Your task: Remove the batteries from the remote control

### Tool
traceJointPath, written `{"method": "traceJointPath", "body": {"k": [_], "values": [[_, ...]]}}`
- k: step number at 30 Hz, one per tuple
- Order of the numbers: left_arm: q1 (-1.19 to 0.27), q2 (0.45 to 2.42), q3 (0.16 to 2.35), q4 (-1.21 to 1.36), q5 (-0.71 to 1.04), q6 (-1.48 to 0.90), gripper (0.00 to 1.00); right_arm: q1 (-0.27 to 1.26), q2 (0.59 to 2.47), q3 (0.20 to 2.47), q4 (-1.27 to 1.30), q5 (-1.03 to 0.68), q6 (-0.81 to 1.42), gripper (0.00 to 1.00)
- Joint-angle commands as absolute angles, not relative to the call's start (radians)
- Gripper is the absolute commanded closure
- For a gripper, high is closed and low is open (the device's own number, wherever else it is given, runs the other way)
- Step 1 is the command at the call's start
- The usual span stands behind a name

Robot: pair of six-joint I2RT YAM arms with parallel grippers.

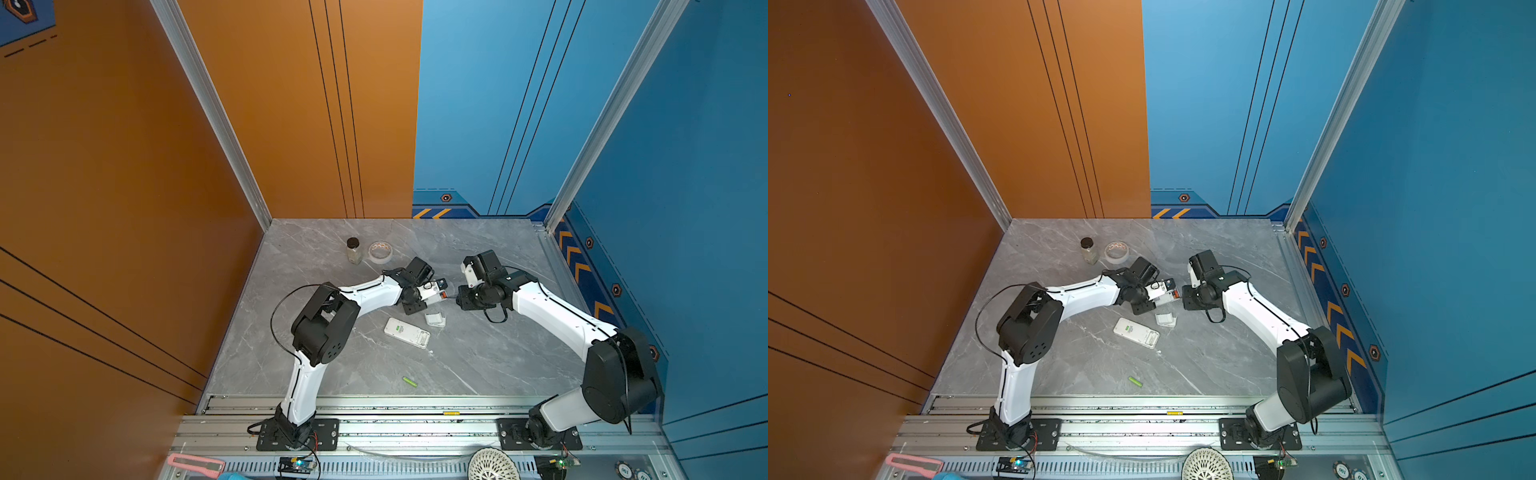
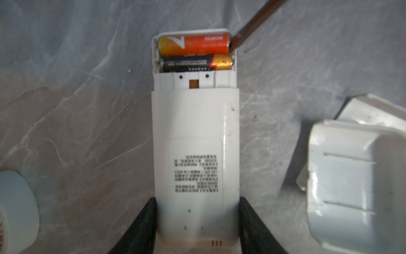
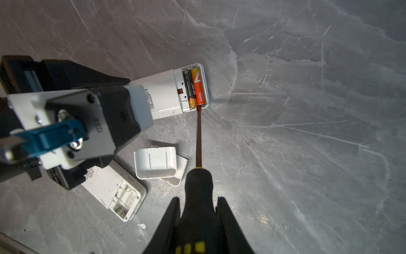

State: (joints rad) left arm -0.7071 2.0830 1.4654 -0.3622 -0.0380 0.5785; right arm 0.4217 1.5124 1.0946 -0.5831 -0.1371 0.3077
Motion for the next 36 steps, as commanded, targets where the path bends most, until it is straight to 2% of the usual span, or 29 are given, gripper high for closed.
{"method": "traceJointPath", "body": {"k": [1, 7, 15, 25, 36], "values": [[-0.712, 2.095, 1.433, -0.422, -0.028, 0.588, 0.89, 0.444, 1.536, 1.086, -0.552, -0.155, 0.325, 1.00], [-0.706, 2.091, 1.430, -0.425, 0.000, 0.584, 0.89, 0.462, 1.521, 1.047, -0.517, -0.071, 0.331, 1.00], [-0.690, 2.081, 1.431, -0.458, 0.081, 0.585, 0.90, 0.565, 1.440, 0.803, -0.216, 0.137, 0.388, 1.00], [-0.686, 2.080, 1.436, -0.493, 0.162, 0.592, 0.90, 0.618, 1.398, 0.580, 0.219, 0.205, 0.417, 1.00], [-0.684, 2.082, 1.429, -0.503, 0.195, 0.589, 0.91, 0.614, 1.407, 0.580, 0.348, 0.220, 0.405, 1.00]]}}
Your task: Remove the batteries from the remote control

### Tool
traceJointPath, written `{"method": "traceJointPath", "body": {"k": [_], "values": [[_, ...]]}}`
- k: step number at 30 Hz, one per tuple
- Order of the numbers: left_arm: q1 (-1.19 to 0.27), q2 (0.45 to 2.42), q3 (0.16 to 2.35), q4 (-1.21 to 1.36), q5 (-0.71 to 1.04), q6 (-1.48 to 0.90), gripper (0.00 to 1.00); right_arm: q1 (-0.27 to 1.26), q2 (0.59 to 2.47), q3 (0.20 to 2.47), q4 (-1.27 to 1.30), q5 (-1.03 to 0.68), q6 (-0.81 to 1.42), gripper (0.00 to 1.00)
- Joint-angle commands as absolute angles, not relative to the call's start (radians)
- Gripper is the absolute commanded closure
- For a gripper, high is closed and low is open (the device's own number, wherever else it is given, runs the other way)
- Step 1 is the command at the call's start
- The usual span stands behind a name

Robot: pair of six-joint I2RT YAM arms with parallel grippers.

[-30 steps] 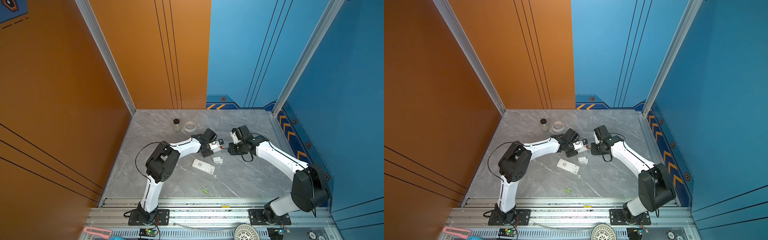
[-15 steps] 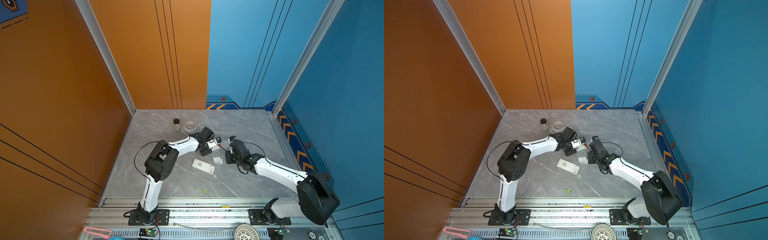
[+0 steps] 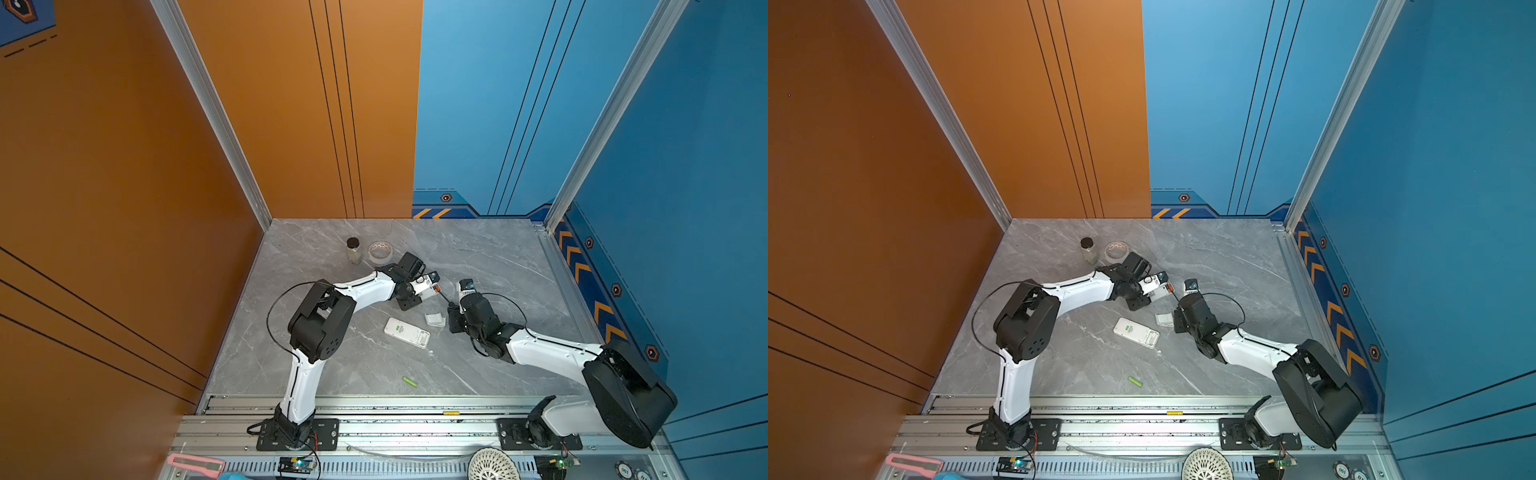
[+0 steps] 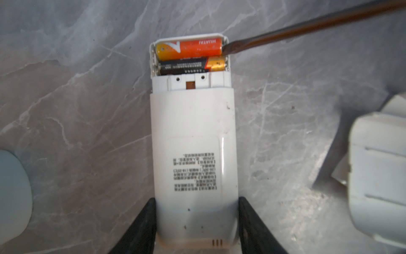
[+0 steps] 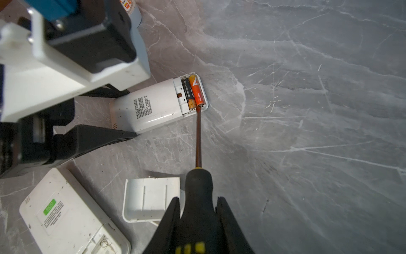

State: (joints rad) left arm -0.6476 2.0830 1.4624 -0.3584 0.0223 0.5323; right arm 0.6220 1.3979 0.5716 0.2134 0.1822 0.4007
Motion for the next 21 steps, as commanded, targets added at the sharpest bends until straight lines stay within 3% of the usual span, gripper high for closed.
{"method": "traceJointPath", "body": {"k": [1, 21], "values": [[-0.685, 2.083, 1.429, -0.503, 0.194, 0.589, 0.91, 0.614, 1.399, 0.581, 0.357, 0.223, 0.404, 1.00], [-0.692, 2.090, 1.428, -0.502, 0.156, 0.574, 0.92, 0.585, 1.326, 0.602, 0.360, 0.220, 0.390, 1.00]]}}
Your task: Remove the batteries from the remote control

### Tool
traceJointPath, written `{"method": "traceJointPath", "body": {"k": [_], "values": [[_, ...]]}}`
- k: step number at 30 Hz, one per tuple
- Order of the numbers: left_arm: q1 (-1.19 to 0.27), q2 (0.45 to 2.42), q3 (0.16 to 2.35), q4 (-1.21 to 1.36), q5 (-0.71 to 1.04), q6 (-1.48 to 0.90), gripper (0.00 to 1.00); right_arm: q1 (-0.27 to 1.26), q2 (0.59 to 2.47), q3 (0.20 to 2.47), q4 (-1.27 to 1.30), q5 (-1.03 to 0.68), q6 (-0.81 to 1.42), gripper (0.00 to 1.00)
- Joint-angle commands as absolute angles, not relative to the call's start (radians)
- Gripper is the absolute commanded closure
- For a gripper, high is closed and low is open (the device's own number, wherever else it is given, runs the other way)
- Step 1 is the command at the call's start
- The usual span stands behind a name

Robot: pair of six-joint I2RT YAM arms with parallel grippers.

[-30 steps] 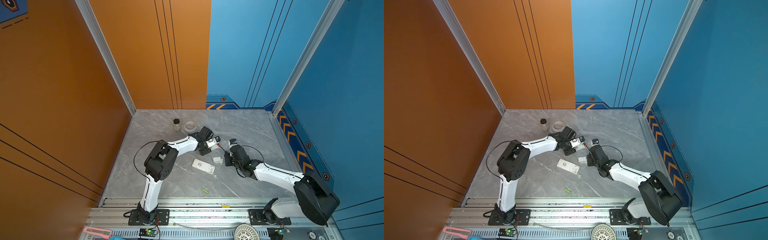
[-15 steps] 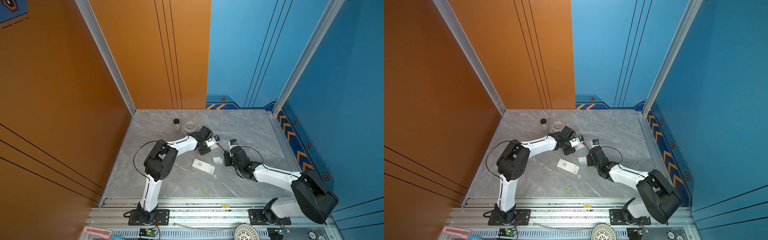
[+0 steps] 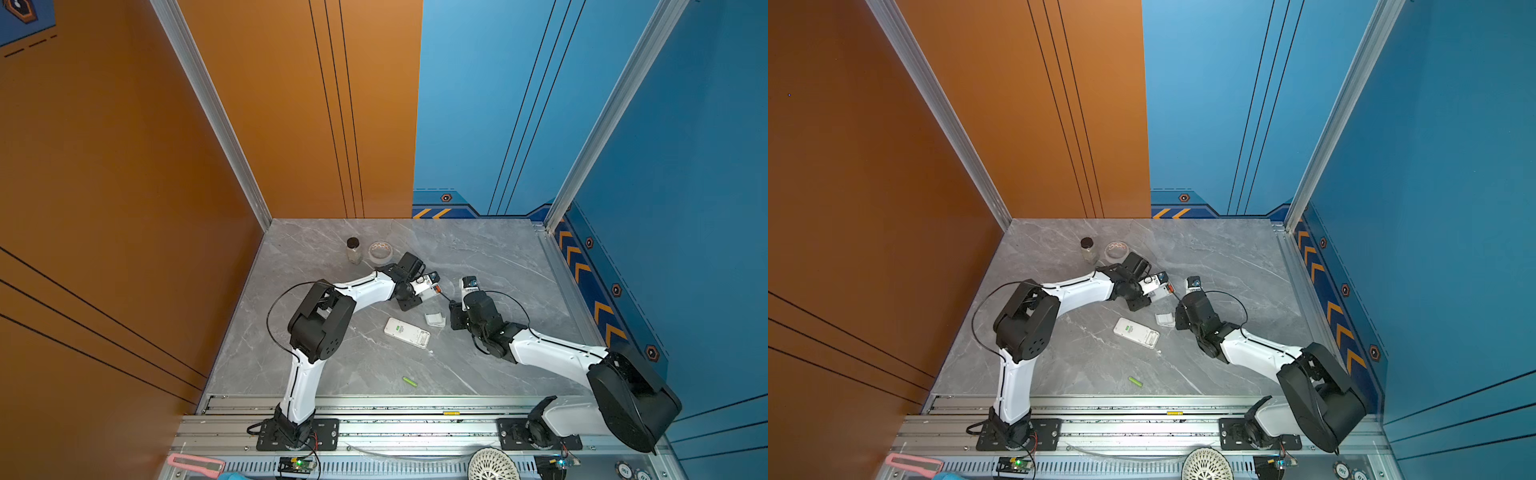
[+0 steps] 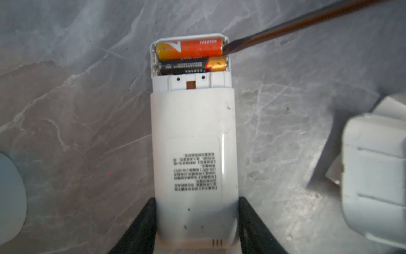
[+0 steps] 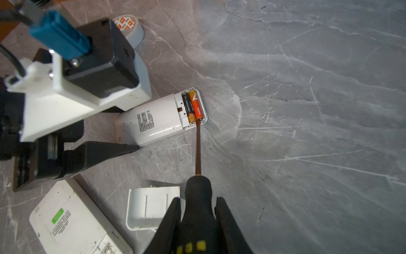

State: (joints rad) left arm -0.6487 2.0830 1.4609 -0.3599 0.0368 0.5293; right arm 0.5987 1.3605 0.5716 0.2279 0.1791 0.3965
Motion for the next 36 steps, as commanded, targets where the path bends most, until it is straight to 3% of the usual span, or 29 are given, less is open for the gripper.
{"method": "traceJointPath", "body": {"k": [1, 13, 22, 30, 36], "values": [[-0.692, 2.091, 1.427, -0.502, 0.152, 0.575, 0.92, 0.585, 1.324, 0.603, 0.360, 0.220, 0.391, 1.00], [-0.689, 2.094, 1.434, -0.502, 0.143, 0.567, 0.92, 0.586, 1.306, 0.599, 0.331, 0.221, 0.402, 1.00], [-0.689, 2.088, 1.427, -0.476, 0.101, 0.565, 0.92, 0.527, 1.308, 0.844, -0.330, 0.077, 0.358, 1.00], [-0.692, 2.085, 1.421, -0.468, 0.086, 0.587, 0.92, 0.491, 1.374, 0.987, -0.524, -0.065, 0.278, 1.00], [-0.695, 2.075, 1.413, -0.467, 0.089, 0.591, 0.93, 0.487, 1.451, 1.064, -0.563, -0.062, 0.251, 1.00]]}}
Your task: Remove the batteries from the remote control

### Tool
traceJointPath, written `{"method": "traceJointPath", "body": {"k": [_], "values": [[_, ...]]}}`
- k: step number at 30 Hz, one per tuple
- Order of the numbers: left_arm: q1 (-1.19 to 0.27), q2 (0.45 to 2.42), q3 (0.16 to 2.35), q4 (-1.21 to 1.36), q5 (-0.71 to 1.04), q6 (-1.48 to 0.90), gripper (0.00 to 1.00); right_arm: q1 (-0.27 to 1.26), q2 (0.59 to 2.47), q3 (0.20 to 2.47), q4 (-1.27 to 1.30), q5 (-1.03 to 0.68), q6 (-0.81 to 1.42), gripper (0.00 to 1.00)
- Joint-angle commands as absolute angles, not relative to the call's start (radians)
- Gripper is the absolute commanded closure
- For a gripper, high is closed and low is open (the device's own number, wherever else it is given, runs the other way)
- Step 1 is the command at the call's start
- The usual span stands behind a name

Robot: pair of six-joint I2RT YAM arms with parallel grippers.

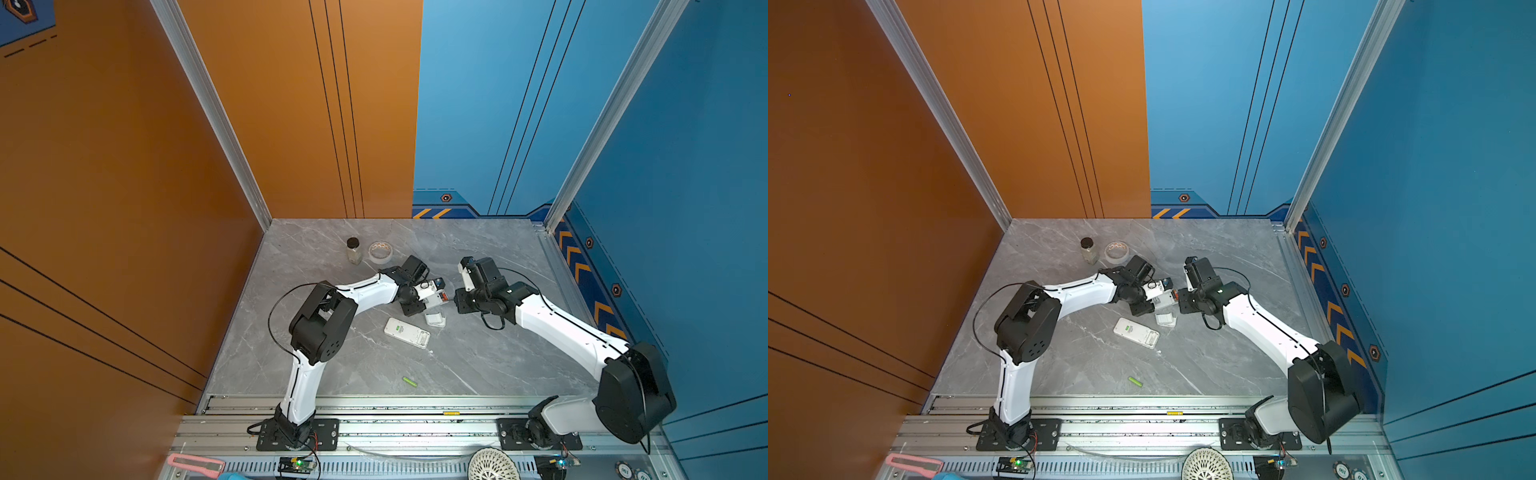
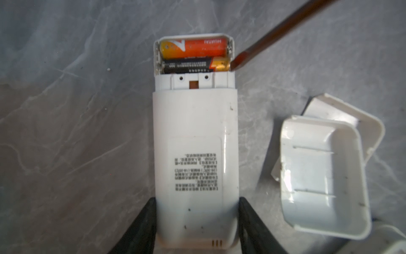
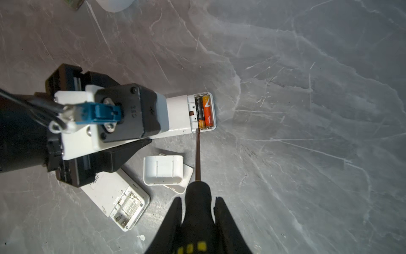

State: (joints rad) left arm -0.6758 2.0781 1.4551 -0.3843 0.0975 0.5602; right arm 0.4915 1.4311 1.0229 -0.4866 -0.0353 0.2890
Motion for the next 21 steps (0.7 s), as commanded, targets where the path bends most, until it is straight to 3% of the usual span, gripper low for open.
{"method": "traceJointPath", "body": {"k": [1, 21], "values": [[-0.695, 2.075, 1.413, -0.466, 0.089, 0.591, 0.93, 0.488, 1.460, 1.072, -0.564, -0.066, 0.248, 1.00], [-0.699, 2.077, 1.407, -0.460, 0.083, 0.589, 0.93, 0.475, 1.447, 1.147, -0.626, 0.011, 0.189, 1.00]]}}
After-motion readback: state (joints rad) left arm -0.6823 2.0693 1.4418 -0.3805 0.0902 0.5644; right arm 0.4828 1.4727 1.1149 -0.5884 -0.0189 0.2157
